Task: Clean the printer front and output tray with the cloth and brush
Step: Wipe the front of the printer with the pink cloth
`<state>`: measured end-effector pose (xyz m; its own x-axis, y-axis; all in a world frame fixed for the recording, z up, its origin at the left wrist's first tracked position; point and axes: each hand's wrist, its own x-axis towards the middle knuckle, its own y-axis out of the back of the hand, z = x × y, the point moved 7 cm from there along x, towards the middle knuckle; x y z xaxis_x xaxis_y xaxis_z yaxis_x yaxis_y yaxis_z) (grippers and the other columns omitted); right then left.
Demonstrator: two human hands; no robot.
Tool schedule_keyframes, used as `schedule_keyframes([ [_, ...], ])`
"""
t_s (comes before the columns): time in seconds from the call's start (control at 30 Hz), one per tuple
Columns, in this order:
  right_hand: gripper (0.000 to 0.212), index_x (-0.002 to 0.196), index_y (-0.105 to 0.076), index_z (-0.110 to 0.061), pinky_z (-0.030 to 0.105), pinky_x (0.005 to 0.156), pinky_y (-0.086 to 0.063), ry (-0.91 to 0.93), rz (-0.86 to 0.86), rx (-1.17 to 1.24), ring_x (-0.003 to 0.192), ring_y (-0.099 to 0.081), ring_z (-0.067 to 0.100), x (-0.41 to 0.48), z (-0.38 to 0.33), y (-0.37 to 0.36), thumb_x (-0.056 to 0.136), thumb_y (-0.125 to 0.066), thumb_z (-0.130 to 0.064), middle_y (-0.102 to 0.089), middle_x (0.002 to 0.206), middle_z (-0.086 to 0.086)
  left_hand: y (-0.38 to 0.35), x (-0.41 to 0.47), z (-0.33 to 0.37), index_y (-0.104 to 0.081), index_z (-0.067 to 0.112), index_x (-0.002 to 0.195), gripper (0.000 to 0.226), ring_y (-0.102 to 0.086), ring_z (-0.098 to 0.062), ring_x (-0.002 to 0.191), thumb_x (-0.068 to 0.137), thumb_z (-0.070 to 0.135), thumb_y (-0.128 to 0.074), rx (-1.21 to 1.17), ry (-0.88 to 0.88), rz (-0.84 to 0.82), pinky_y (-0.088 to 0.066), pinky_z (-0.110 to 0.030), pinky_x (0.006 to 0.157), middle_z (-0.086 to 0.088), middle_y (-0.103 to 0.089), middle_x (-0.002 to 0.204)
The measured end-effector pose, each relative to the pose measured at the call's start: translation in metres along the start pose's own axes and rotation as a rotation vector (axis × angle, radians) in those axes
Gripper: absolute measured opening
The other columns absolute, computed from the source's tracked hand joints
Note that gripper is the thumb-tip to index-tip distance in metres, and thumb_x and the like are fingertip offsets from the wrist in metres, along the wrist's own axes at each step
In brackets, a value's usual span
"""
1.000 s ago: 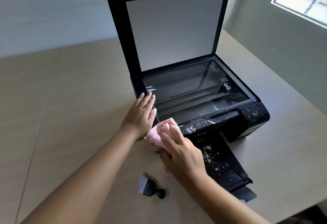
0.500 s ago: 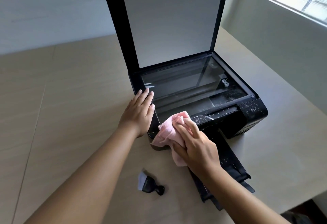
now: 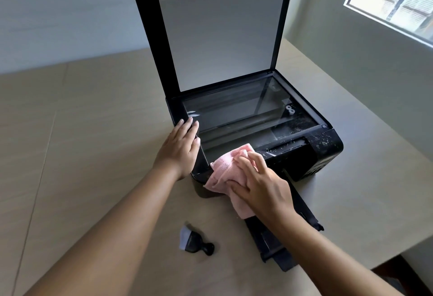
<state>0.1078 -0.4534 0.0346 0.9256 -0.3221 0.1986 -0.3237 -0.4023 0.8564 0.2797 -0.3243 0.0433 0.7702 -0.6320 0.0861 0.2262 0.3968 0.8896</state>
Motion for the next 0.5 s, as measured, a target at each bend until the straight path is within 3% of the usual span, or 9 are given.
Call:
schedule_keyframes([
  [0.1, 0.059, 0.121, -0.045, -0.037, 0.032, 0.053, -0.050, 0.001, 0.016, -0.100, 0.080, -0.065, 0.021, -0.002, -0.029, 0.011, 0.076, -0.040, -0.075, -0.041, 0.131, -0.012, 0.002, 0.000, -0.001, -0.025, 0.017, 0.153, 0.050, -0.005, -0.015, 0.149, 0.104, 0.027, -0.032, -0.013, 0.008, 0.013, -0.005, -0.032, 0.121, 0.002, -0.015, 0.162],
  [0.17, 0.060, 0.122, -0.047, -0.036, 0.029, 0.049, -0.048, 0.032, -0.014, -0.106, 0.079, -0.066, 0.020, -0.004, -0.043, 0.011, 0.077, -0.044, -0.076, -0.043, 0.133, -0.011, 0.002, 0.001, -0.001, -0.024, 0.018, 0.153, 0.050, -0.003, -0.014, 0.149, 0.104, 0.028, -0.031, -0.015, 0.011, 0.001, -0.004, -0.031, 0.121, 0.003, -0.013, 0.162],
  [0.33, 0.058, 0.125, -0.040, -0.039, 0.046, 0.065, -0.056, 0.036, -0.018, 0.012, 0.092, -0.064, 0.027, 0.001, -0.002, 0.004, 0.078, -0.048, -0.071, -0.035, 0.134, -0.012, 0.001, -0.001, 0.001, -0.023, 0.018, 0.153, 0.051, -0.002, -0.013, 0.149, 0.104, 0.029, -0.031, -0.007, 0.014, -0.014, -0.003, -0.029, 0.121, 0.004, -0.012, 0.163],
  [0.5, 0.057, 0.122, -0.050, -0.031, 0.041, 0.066, -0.057, -0.059, 0.058, -0.033, 0.086, -0.066, 0.025, 0.005, 0.018, 0.027, 0.075, -0.059, -0.063, -0.042, 0.131, -0.009, 0.001, -0.001, 0.000, -0.023, 0.018, 0.153, 0.051, -0.002, -0.013, 0.149, 0.104, 0.029, -0.031, -0.020, 0.015, -0.014, -0.003, -0.030, 0.121, 0.004, -0.012, 0.163],
])
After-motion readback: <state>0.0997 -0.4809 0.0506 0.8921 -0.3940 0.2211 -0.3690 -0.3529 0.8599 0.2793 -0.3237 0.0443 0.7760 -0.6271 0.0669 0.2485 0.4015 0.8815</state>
